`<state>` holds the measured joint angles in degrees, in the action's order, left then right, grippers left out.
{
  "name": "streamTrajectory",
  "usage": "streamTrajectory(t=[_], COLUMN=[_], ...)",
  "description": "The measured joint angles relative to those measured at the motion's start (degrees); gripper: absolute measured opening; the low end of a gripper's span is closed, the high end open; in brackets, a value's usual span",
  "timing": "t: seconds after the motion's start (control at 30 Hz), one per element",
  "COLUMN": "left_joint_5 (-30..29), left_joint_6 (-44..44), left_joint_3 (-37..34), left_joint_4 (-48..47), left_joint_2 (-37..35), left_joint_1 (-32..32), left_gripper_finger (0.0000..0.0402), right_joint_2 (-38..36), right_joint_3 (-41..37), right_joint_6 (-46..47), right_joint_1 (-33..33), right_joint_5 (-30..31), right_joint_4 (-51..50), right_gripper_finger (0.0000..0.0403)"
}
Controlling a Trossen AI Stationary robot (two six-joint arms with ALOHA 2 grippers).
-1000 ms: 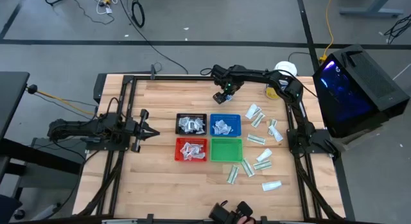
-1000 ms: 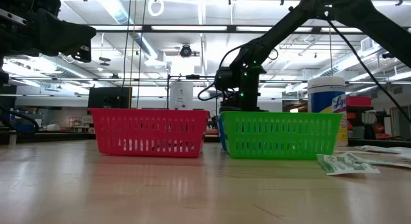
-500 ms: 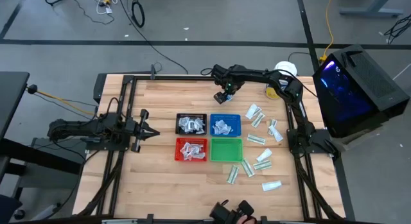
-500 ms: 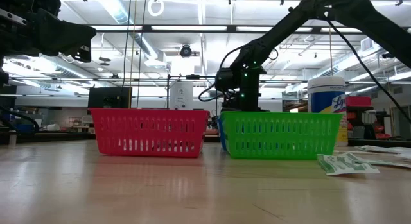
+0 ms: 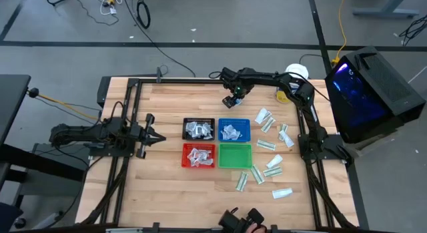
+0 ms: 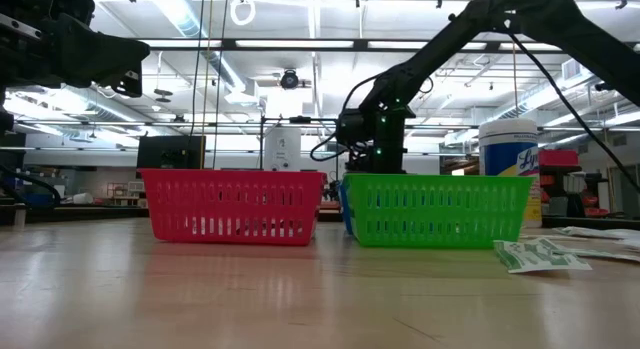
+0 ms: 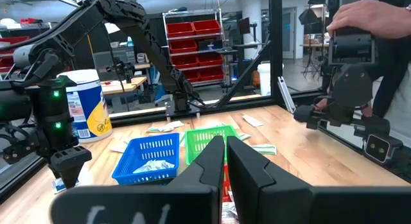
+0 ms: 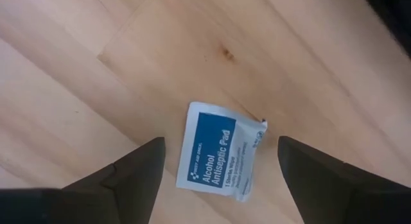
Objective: Pick & Place First Aid Supplies
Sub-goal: Put the blue alcohol pad into the blue bin
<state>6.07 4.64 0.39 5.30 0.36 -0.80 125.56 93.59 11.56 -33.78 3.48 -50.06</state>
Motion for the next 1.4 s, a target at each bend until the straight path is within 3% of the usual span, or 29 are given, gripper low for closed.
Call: streamTrajectory(t=[0.57,1.4], left_joint_5=[0.0,0.0], left_joint_6=[0.0,0.0], left_joint_3=[-0.01,-0.01], left_joint_4=[0.0,0.0], left_joint_2=[0.0,0.0], left_joint_1=[-0.01,-0.02], left_gripper_finger=[0.0025,0.0025], right_joint_2=[-0.28,-0.09], right_joint_3=[-2.28,-2.41], right_joint_6=[0.02,1.07], right_joint_1=[-0.05,-0.33], right_joint_5=[-2.1,-3.21], right_joint_4=[1.44,1.18], right_gripper_finger=[0.03,0.0167])
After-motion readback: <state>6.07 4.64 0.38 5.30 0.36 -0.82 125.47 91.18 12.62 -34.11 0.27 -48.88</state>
